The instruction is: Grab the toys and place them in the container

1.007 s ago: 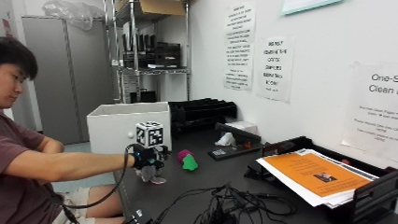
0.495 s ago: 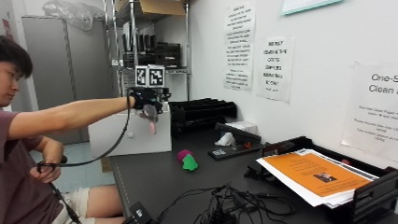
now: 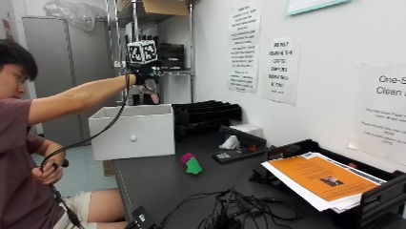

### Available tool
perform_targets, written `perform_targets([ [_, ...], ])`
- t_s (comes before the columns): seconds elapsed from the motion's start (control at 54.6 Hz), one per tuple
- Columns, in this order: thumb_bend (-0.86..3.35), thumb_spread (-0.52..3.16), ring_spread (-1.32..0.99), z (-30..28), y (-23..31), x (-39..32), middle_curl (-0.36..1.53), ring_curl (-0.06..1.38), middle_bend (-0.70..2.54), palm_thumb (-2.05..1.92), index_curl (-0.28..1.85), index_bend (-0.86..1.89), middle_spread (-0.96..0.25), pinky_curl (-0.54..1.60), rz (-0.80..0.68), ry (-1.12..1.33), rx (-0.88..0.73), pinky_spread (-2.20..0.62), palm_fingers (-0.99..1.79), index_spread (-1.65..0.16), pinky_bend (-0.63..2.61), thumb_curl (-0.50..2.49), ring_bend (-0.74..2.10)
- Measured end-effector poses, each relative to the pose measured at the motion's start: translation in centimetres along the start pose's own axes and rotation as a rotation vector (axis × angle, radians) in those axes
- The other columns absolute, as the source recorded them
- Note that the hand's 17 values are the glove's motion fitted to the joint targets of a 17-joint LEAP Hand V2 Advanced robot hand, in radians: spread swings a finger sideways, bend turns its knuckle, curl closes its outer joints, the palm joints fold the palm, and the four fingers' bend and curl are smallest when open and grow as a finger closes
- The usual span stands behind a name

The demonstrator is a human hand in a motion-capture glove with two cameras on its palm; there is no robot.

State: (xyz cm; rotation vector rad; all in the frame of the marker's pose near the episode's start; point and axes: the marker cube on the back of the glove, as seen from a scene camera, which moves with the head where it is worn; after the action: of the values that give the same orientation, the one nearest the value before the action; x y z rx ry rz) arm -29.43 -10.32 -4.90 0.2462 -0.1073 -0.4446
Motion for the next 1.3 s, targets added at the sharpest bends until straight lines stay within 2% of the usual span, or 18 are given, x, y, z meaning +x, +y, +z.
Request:
perform_targets([
  [0.165,0.04,0.54,-0.32,1.8,-4.4,-7.2,0.81,0.58,1.06,0.6,0.53,0.74,-0.29,0.45,-0.133,-0.007,0.026,-0.39,1.11,-0.3,0.98,1.06,1.3],
  [0.238,0.04,0.54,-0.32,2.4,-4.1,-8.2,0.82,0.58,1.06,0.6,0.56,0.73,-0.29,0.45,-0.226,-0.088,0.056,-0.39,1.1,-0.3,0.98,1.08,1.31],
  [0.293,0.03,0.54,-0.32,3.6,-3.6,-8.9,0.83,0.58,1.06,0.6,0.58,0.73,-0.29,0.45,-0.303,-0.086,0.016,-0.39,1.1,-0.3,0.98,1.09,1.3],
  [0.385,0.02,0.53,-0.32,6.4,-4.5,-11.7,0.83,0.57,1.06,0.59,0.62,0.71,-0.28,0.45,-0.335,-0.11,0.015,-0.39,1.1,-0.3,0.99,1.12,1.3],
  [0.495,0.0,0.54,-0.31,9.7,-4.1,-13.6,0.83,0.57,1.01,0.57,0.65,0.65,-0.29,0.46,-0.444,-0.063,-0.089,-0.39,1.03,-0.3,1.01,1.13,1.29],
  [0.531,-0.01,0.56,-0.31,10.5,-4.2,-13.9,0.83,0.57,1.0,0.57,0.66,0.61,-0.29,0.46,-0.42,-0.05,-0.134,-0.39,0.99,-0.3,1.02,1.13,1.29],
  [0.604,-0.03,0.66,-0.31,11.9,-4.2,-14.0,0.76,0.6,0.7,0.53,0.63,0.25,-0.32,0.53,-0.376,0.002,-0.271,-0.4,0.56,-0.29,1.28,1.1,1.38],
  [0.641,-0.1,0.82,-0.31,12.2,-4.1,-13.9,0.69,0.61,0.47,0.35,0.55,-0.03,-0.3,0.57,-0.373,0.013,-0.337,-0.39,0.2,-0.29,1.46,1.01,1.46],
  [0.678,-0.12,0.9,-0.28,12.3,-3.9,-13.7,0.63,0.6,0.27,0.2,0.51,-0.03,-0.23,0.59,-0.352,0.012,-0.38,-0.35,-0.23,-0.28,1.54,0.93,1.38],
  [0.751,-0.1,1.01,-0.18,11.6,-4.0,-13.1,0.55,0.48,0.17,0.05,0.37,0.01,-0.14,0.53,-0.311,-0.002,-0.367,-0.21,-0.49,-0.28,1.42,0.82,1.05],
  [0.879,-0.08,1.1,-0.06,9.0,-4.1,-10.6,0.46,0.34,0.1,-0.08,0.3,0.06,-0.05,0.46,-0.297,-0.02,-0.305,-0.08,-0.53,-0.27,1.27,0.66,0.67],
  [0.971,-0.08,1.13,-0.02,7.1,-3.3,-7.7,0.4,0.3,0.08,-0.09,0.26,0.05,-0.02,0.42,-0.324,0.03,-0.296,-0.03,-0.48,-0.27,1.18,0.58,0.55],
  [1.044,-0.08,1.14,0.0,5.6,-3.5,-6.3,0.37,0.28,0.07,-0.1,0.23,0.04,0.0,0.39,-0.365,-0.036,-0.208,0.0,-0.46,-0.26,1.13,0.52,0.49],
  [1.081,-0.08,1.15,0.0,5.0,-3.5,-5.0,0.35,0.28,0.08,-0.1,0.21,0.03,0.0,0.38,-0.314,-0.019,-0.202,0.01,-0.44,-0.26,1.1,0.49,0.47],
  [1.154,-0.07,1.16,0.01,4.4,-3.6,-1.6,0.32,0.27,0.08,-0.1,0.19,0.03,0.0,0.36,-0.096,0.098,-0.246,0.02,-0.42,-0.26,1.05,0.44,0.45],
  [1.3,-0.07,1.18,0.01,3.9,-0.7,6.1,0.28,0.28,0.1,-0.08,0.15,0.04,0.0,0.34,0.021,0.024,-0.214,0.03,-0.36,-0.26,0.99,0.37,0.42],
])
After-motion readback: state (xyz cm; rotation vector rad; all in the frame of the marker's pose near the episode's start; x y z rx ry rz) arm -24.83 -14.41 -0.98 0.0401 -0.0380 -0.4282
